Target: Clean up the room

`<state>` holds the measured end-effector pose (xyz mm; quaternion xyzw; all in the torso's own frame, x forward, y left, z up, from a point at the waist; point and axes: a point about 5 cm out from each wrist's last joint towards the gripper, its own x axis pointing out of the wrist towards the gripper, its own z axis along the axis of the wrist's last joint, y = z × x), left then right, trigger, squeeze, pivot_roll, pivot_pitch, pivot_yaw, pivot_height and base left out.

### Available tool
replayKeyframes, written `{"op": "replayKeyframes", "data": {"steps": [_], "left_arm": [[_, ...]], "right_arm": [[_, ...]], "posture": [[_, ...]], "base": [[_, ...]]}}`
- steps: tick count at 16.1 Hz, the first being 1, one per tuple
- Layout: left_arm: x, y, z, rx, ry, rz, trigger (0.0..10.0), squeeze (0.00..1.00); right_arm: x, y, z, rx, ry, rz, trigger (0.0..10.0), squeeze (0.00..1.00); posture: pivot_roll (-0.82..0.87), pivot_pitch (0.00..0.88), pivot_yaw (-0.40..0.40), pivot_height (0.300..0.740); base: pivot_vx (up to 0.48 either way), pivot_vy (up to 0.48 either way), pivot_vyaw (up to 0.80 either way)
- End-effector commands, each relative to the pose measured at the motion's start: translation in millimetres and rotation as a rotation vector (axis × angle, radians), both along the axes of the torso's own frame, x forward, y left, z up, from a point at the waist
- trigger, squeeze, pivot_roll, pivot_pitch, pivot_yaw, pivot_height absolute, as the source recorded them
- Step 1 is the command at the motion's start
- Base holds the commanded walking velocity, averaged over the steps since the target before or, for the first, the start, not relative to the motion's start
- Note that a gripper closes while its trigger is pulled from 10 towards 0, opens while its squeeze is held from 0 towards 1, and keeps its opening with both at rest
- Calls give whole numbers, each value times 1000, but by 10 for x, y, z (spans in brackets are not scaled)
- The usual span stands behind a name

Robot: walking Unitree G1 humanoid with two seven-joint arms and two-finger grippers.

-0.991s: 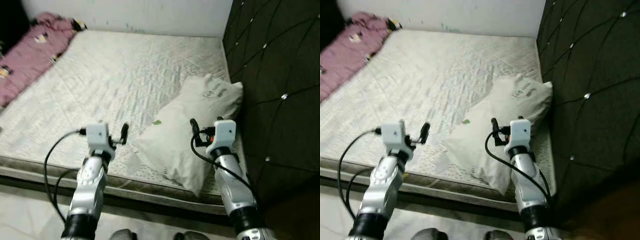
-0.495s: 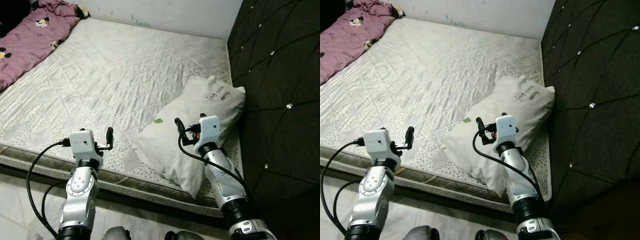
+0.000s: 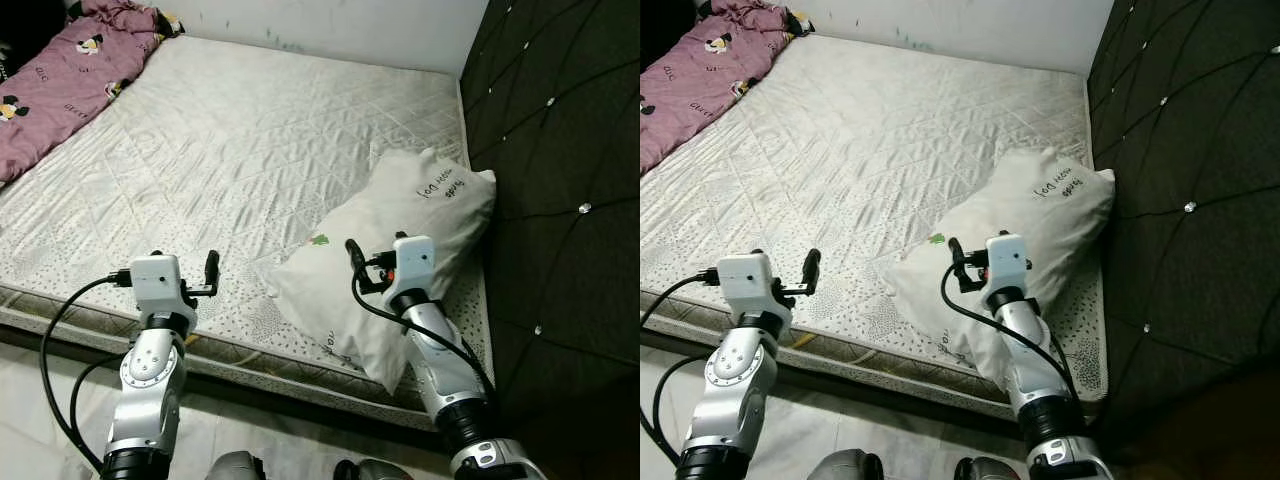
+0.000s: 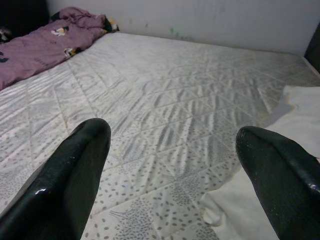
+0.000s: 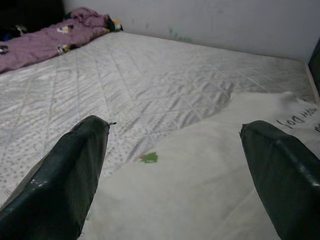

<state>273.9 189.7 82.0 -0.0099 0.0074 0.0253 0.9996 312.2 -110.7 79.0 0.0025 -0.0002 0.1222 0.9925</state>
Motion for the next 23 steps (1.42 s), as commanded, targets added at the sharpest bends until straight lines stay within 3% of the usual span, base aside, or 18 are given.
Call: {"op": "replayKeyframes", "data": {"steps": [1,7,13,23], "left_arm": [[27,-36,25,3,0,-16,10000,0],[4,-41,18,-2,5,-16,10000,0],[44,-69,11,-3,14,-34,10000,0],[110,-103,19,-23,1,-24,10000,0]], "right_arm": [[7,-57,-15,5,5,-14,10000,0],[7,-28,-2,1,0,-4,10000,0],[4,-106,15,8,-11,-46,10000,0],[20,-225,57,-25,-25,-70,10000,0]], "posture": [[116,84,-14,740],[112,112,-25,740],[89,109,-1,740],[64,91,-23,740]], "base": [[0,0,-800],[0,0,-800],[0,0,-800],[0,0,0]]}}
